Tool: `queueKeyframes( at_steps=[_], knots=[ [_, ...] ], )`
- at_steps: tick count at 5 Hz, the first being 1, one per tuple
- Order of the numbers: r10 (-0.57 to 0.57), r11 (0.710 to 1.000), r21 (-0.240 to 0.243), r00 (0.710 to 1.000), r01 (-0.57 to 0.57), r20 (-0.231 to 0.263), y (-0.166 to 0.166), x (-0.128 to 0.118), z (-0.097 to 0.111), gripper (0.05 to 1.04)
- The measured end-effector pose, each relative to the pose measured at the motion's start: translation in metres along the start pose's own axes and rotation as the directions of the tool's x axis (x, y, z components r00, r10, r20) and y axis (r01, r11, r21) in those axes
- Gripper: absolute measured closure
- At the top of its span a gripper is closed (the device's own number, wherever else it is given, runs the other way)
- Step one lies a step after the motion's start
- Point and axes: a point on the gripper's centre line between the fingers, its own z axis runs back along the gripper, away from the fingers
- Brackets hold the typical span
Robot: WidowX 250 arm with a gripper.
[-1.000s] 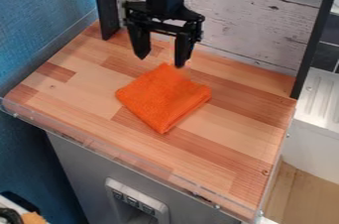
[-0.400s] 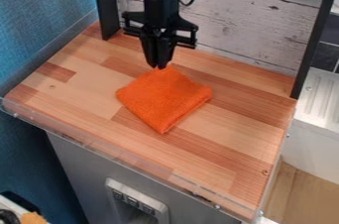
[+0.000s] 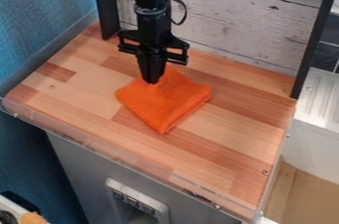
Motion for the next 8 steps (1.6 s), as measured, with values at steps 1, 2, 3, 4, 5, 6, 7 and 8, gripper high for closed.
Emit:
queueKeyframes(
  at_steps=[1, 2, 3, 4, 5, 6, 7, 8],
  knots=[
    [0.003, 1.000, -0.003, 1.000, -0.003, -0.009, 0.003, 0.000, -0.008, 1.021],
    [0.020, 1.000, -0.003, 1.000, -0.020, -0.018, 0.002, 0.000, -0.015, 1.021],
    [0.017, 1.000, -0.003, 1.000, -0.017, -0.023, -0.001, -0.003, -0.021, 1.021],
    [0.020, 1.000, 0.000, 1.000, -0.020, -0.017, -0.002, -0.002, -0.029, 1.021],
    [-0.007, 1.000, -0.004, 1.000, 0.006, -0.009, -0.003, -0.006, -0.033, 1.021],
    [-0.025, 1.000, -0.011, 1.000, 0.025, -0.002, 0.000, -0.006, -0.033, 1.021],
    [-0.062, 0.998, -0.013, 0.998, 0.062, 0.005, 0.006, -0.003, -0.032, 1.021],
    [-0.082, 0.997, -0.012, 0.997, 0.082, 0.010, 0.014, 0.000, -0.032, 1.021]
  ],
)
